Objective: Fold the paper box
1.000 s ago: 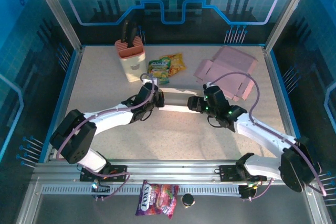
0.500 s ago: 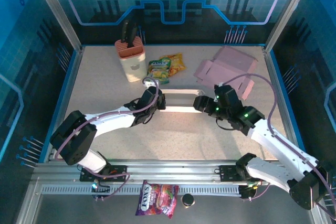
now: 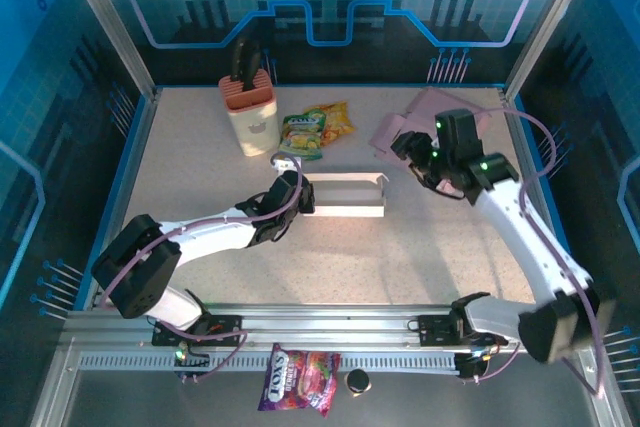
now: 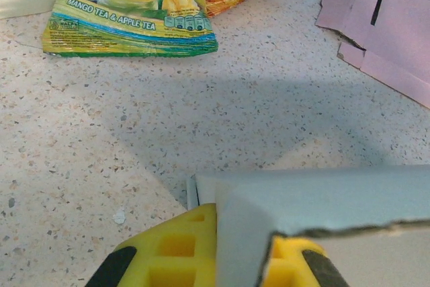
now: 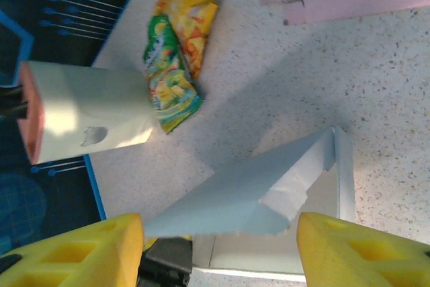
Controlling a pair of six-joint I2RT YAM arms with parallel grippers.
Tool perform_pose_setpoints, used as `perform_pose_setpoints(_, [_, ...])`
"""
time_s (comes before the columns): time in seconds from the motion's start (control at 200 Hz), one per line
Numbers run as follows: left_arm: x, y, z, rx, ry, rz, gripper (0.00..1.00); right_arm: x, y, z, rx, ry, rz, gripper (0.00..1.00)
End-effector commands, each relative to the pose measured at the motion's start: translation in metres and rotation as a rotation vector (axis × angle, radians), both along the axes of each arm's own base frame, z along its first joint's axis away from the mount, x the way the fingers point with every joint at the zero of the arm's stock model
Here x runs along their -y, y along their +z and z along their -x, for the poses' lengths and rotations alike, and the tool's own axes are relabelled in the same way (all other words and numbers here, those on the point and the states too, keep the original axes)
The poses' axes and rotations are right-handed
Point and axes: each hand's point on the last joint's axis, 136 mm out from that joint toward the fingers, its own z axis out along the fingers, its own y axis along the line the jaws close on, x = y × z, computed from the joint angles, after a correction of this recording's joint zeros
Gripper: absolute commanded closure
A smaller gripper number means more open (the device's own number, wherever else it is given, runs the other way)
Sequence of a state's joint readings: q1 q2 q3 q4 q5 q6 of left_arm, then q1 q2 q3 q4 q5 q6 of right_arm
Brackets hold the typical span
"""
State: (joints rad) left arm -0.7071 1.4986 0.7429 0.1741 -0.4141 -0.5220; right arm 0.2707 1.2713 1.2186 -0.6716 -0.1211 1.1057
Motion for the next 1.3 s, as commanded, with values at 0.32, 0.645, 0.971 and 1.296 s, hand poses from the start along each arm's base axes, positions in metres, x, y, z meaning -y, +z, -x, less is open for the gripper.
perform_pose_setpoints(0.32, [-0.001, -0.016, 0.018, -0.041, -0.056, -0.078, 1.00, -0.042, -0.080, 0.015, -0.406, 0.325, -0.060, 0.38])
perform_pose_setpoints(0.645, [0.000, -0.030, 0.044, -0.114, -0.073, -0.054, 0.91, -0.053, -0.117, 0.057, -0.466, 0.361, -0.069, 0.50])
perform_pose_setpoints(0.971, [-0.005, -0.053, 0.081, -0.232, -0.074, 0.012, 0.75, -0.058, -0.144, 0.089, -0.495, 0.375, -0.058, 0.56])
perform_pose_setpoints(1.296, [-0.017, -0.050, 0.114, -0.337, -0.074, 0.073, 0.52, -0.054, -0.159, 0.094, -0.502, 0.394, 0.020, 0.53])
